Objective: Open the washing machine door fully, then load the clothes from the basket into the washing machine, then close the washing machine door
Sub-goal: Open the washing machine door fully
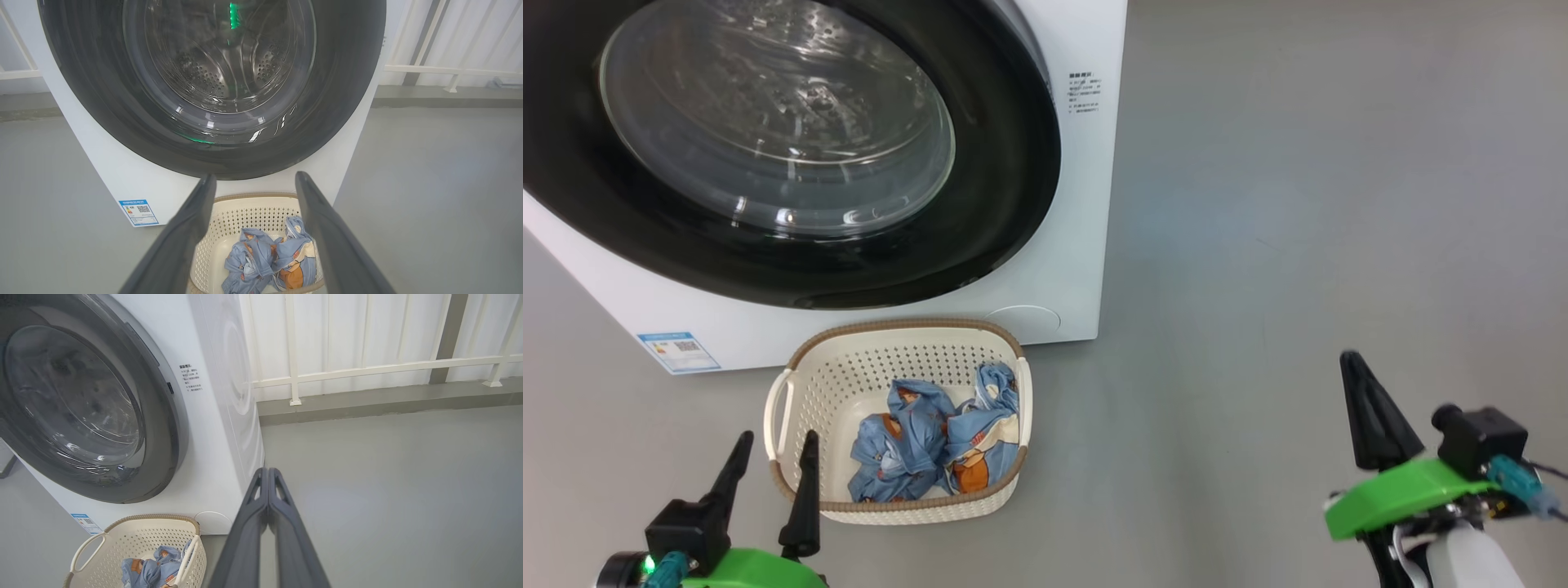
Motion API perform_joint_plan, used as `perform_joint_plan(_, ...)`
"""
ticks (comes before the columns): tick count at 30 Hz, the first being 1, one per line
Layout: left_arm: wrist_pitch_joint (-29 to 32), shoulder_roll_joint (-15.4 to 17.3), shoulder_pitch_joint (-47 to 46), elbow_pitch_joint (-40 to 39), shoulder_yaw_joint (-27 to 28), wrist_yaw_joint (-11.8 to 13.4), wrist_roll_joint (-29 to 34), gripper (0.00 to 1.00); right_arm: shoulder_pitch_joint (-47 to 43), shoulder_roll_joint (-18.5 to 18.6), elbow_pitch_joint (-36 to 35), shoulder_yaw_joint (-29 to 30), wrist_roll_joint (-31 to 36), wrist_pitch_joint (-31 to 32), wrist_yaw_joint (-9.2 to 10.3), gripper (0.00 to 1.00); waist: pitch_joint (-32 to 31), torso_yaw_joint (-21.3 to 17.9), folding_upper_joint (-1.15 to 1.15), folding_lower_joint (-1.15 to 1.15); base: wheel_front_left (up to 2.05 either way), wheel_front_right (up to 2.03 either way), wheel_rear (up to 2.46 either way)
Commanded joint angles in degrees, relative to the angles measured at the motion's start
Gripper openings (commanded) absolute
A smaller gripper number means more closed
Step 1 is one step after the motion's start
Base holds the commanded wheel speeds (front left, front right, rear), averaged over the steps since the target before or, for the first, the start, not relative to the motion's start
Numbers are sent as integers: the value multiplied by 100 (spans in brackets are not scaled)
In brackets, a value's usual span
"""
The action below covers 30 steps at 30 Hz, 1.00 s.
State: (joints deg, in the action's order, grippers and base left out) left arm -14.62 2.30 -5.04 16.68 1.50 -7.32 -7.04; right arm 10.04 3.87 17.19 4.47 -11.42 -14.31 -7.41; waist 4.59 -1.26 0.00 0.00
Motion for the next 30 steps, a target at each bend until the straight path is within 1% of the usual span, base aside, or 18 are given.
perform_joint_plan(1,-38,70,-177,-101,157,-2,-34,100,215,7,-120,-167,-88,-69,-8,0,8,8,0,0,0,0,0)
perform_joint_plan(7,-38,61,-260,-89,69,12,-117,100,723,-18,-49,-303,-689,-69,-8,0,150,95,0,0,0,0,0)
perform_joint_plan(9,-38,60,-321,-101,33,19,-147,100,953,-31,-5,-339,-1114,-69,-8,0,224,135,0,0,0,0,0)
perform_joint_plan(11,-38,59,-407,-130,-39,41,-210,100,1310,50,50,-479,-1494,-69,-8,0,365,205,0,0,0,0,0)
perform_joint_plan(16,-38,59,-570,-133,-183,66,-401,100,1920,265,85,-611,-2050,-69,-8,0,640,347,0,0,0,0,0)
perform_joint_plan(19,-38,58,-704,-177,-262,90,-493,100,2297,449,30,-726,-2412,-69,-8,0,846,435,0,0,0,0,0)
perform_joint_plan(25,-38,58,-948,-260,-418,139,-616,100,2979,853,129,-1083,-3525,-69,-8,0,1211,621,0,0,0,0,0)
perform_joint_plan(28,-38,58,-1054,-287,-495,172,-671,100,3311,1099,319,-1362,-4390,-69,-8,0,1371,732,0,0,0,0,0)
perform_joint_plan(30,-38,58,-1125,-317,-562,186,-710,100,3539,1358,369,-1673,-4969,22,-8,0,1478,811,0,0,0,0,0)
